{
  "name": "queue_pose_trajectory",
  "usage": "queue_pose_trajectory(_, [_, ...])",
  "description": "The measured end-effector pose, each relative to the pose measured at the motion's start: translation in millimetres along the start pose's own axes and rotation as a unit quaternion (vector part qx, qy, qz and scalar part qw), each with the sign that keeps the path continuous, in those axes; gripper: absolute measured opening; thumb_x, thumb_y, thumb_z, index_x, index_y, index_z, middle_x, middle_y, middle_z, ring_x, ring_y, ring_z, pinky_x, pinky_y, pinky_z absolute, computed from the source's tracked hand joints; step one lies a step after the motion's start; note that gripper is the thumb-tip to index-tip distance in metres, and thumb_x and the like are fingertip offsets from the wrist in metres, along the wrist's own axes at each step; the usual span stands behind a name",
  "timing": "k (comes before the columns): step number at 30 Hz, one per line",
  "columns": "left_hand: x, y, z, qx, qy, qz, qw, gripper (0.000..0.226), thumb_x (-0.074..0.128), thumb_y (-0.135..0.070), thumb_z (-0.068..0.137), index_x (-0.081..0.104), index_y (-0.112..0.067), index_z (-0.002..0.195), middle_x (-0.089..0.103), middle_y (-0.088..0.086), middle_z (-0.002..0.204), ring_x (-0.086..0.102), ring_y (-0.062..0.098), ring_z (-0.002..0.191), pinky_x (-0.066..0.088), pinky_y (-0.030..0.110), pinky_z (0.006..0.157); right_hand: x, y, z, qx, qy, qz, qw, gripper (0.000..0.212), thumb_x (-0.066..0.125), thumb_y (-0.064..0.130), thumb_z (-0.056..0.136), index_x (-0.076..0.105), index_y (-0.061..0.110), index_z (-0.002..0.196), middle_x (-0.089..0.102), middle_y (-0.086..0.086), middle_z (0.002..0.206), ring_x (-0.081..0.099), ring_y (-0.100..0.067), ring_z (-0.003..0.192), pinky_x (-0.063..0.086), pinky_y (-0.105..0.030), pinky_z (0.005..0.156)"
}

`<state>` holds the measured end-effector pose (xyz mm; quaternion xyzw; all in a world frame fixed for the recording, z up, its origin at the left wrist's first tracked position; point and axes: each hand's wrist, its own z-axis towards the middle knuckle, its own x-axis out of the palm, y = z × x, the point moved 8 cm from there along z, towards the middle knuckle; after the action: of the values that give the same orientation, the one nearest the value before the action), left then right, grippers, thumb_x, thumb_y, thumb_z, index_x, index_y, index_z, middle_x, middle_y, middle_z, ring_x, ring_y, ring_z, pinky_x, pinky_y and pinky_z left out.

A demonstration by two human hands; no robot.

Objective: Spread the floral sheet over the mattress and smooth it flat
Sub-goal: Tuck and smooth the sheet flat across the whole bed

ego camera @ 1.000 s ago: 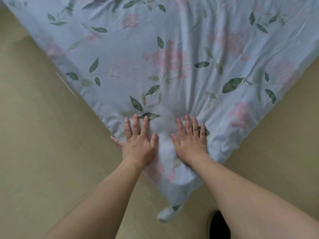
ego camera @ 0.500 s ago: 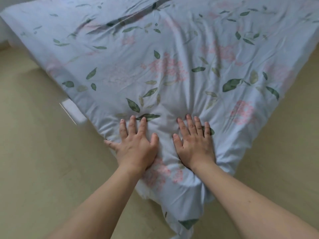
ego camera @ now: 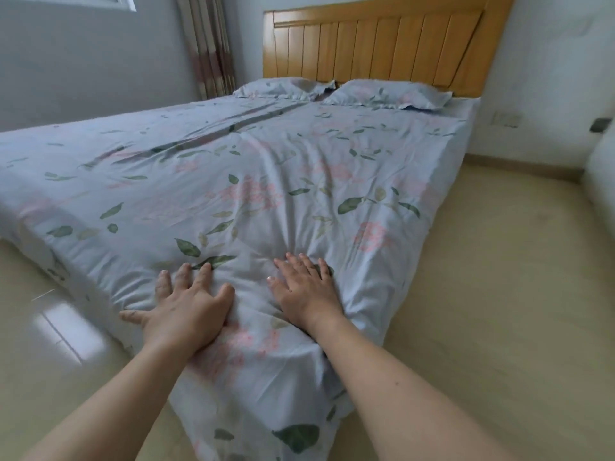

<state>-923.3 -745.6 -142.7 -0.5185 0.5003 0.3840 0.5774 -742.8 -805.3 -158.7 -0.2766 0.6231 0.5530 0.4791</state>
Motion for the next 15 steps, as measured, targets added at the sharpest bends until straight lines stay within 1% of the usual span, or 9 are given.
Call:
queue_pose_trajectory(1, [0.5,2.2,1.5,-0.002,0.001,-0.001,1.000,0.065,0.021,-0.064,0.089,0.011,-0.044,0.150,-0.001,-0.014,0.161,-0.006,0.016,0.148,0.003,0.074,0.105,-3.3,0.0,1.1,-0.002,-0.010,0.029,1.000,0.051,0.028,0.043,0.100,0.029,0.029,0.149,0.018,0.007,0.160,0.009,-0.011,0.147,-0.006,-0.037,0.119])
queue_pose_trajectory(3, [2.9,-1.3,1.5,0.007,0.004,0.008,1.000,0.066,0.021,-0.064,0.088,0.011,-0.042,0.150,0.000,-0.013,0.161,-0.005,0.018,0.148,0.003,0.074,0.104,-19.9,-10.5,-8.5,0.026,-0.072,0.080,0.994,0.046,0.031,0.039,0.101,0.038,0.028,0.144,0.023,0.007,0.158,0.013,-0.011,0.146,-0.002,-0.035,0.119])
queue_pose_trajectory(5, [-0.9,-3.0,-2.1,0.013,0.010,0.018,1.000,0.067,0.020,-0.063,0.089,0.011,-0.040,0.151,0.000,-0.011,0.161,-0.005,0.020,0.148,0.004,0.074,0.104,-31.3,-18.8,-24.2,0.067,-0.098,0.100,0.988,0.046,0.034,0.039,0.099,0.038,0.027,0.144,0.019,0.004,0.159,0.011,-0.015,0.146,0.001,-0.036,0.119])
queue_pose_trajectory(7, [-5.3,-8.6,-10.9,0.015,0.023,0.045,0.999,0.066,0.018,-0.058,0.091,0.010,-0.034,0.152,0.000,-0.007,0.162,-0.004,0.024,0.148,0.006,0.072,0.105,-32.3,-23.1,-42.1,0.113,-0.047,0.070,0.990,0.052,0.033,0.042,0.098,0.030,0.026,0.147,0.010,0.000,0.161,0.007,-0.019,0.147,0.000,-0.036,0.120])
queue_pose_trajectory(9, [-7.5,-16.7,-21.5,0.041,0.033,0.065,0.997,0.064,0.016,-0.052,0.093,0.015,-0.027,0.152,0.006,0.000,0.161,0.002,0.029,0.147,0.014,0.068,0.107,-29.7,-20.5,-62.8,0.134,0.050,0.022,0.989,0.055,0.029,0.042,0.097,0.026,0.023,0.149,0.014,-0.002,0.160,0.013,-0.021,0.147,0.006,-0.038,0.120])
queue_pose_trajectory(11, [-7.8,-29.5,-38.0,0.122,0.039,0.136,0.982,0.067,0.012,-0.054,0.089,0.028,-0.023,0.146,0.024,0.006,0.155,0.019,0.033,0.142,0.025,0.060,0.106,-41.3,-5.6,-83.5,0.117,0.120,0.003,0.986,0.054,0.031,0.037,0.097,0.031,0.022,0.149,0.027,-0.005,0.157,0.027,-0.025,0.143,0.018,-0.038,0.118])
queue_pose_trajectory(13, [-7.4,-46.0,-58.4,0.260,0.057,0.202,0.943,0.080,0.004,-0.058,0.075,0.042,-0.022,0.136,0.036,0.008,0.144,0.033,0.032,0.131,0.033,0.051,0.104,-61.4,12.9,-100.3,0.103,0.153,-0.011,0.983,0.058,0.038,0.042,0.095,0.034,0.020,0.148,0.032,-0.007,0.155,0.034,-0.027,0.139,0.027,-0.035,0.114])
queue_pose_trajectory(14, [-12.9,-48.4,-70.1,0.318,0.068,0.226,0.918,0.075,0.009,-0.057,0.077,0.044,-0.021,0.133,0.037,0.008,0.142,0.035,0.031,0.128,0.034,0.047,0.104,-71.4,25.6,-107.7,0.092,0.161,-0.032,0.982,0.061,0.040,0.047,0.094,0.034,0.018,0.148,0.032,-0.008,0.154,0.034,-0.027,0.139,0.028,-0.036,0.113])
queue_pose_trajectory(15, [-21.2,-45.0,-79.6,0.350,0.082,0.236,0.903,0.062,0.021,-0.051,0.084,0.043,-0.021,0.133,0.037,0.006,0.141,0.036,0.028,0.127,0.036,0.044,0.104,-77.0,42.6,-117.1,0.075,0.180,-0.067,0.978,0.065,0.040,0.053,0.093,0.036,0.017,0.147,0.033,-0.007,0.154,0.032,-0.027,0.140,0.027,-0.037,0.113])
